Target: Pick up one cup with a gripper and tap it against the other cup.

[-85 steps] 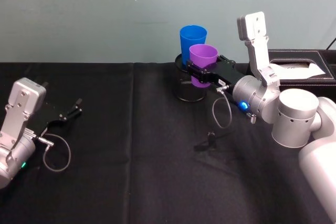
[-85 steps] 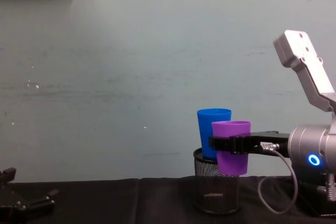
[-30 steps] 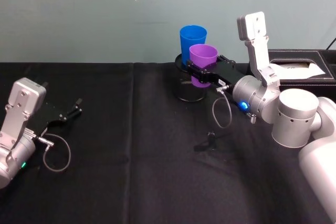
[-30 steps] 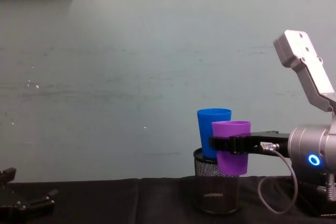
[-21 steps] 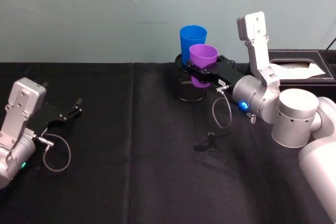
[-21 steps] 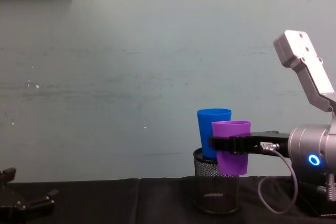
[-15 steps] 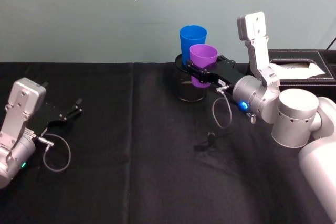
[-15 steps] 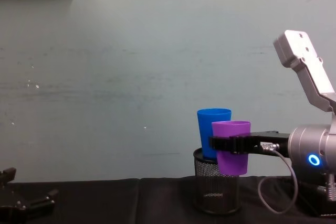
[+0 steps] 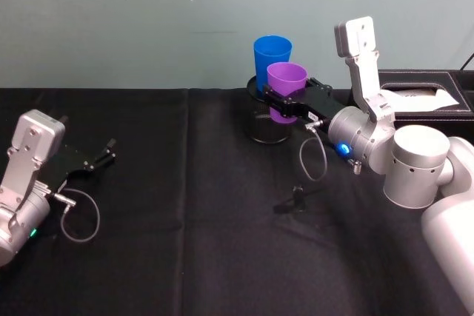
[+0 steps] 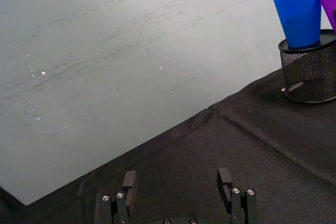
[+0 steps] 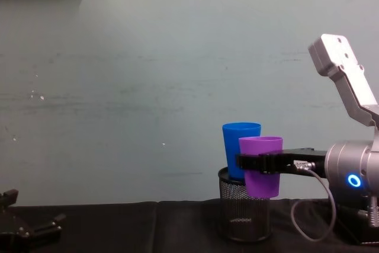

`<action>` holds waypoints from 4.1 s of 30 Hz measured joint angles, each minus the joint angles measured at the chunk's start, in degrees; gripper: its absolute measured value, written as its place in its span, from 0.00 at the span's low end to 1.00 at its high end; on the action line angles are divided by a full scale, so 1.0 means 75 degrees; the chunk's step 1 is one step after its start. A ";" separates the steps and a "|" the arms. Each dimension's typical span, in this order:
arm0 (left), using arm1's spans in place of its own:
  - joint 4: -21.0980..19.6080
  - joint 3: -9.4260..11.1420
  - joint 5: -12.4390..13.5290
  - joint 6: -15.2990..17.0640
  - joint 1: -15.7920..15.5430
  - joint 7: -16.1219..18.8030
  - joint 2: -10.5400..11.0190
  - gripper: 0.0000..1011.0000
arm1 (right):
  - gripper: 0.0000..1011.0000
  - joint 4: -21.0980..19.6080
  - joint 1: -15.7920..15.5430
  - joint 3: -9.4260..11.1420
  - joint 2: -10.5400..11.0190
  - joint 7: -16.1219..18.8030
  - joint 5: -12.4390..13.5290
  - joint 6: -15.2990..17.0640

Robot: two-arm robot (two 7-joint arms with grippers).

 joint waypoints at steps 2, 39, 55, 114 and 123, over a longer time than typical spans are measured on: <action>0.0000 0.0000 0.0000 0.0000 0.0001 0.0000 0.0000 0.99 | 0.71 0.0000 0.0000 0.0000 0.0000 0.0000 0.0000 0.0000; 0.0000 0.0000 0.0000 0.0000 0.0000 0.0000 0.0000 0.99 | 0.71 0.0000 0.0000 0.0000 0.0000 0.0000 0.0000 0.0000; 0.0000 0.0000 0.0000 0.0000 0.0000 0.0000 0.0000 0.99 | 0.71 0.0001 0.0000 0.0000 0.0000 0.0000 0.0000 0.0000; 0.0000 0.0000 0.0000 0.0000 0.0000 0.0000 0.0000 0.99 | 0.71 0.0000 0.0000 0.0000 0.0000 0.0000 0.0000 0.0000; 0.0000 0.0000 0.0000 0.0000 0.0000 0.0000 0.0000 0.99 | 0.71 0.0000 0.0000 0.0000 0.0000 0.0000 0.0000 0.0000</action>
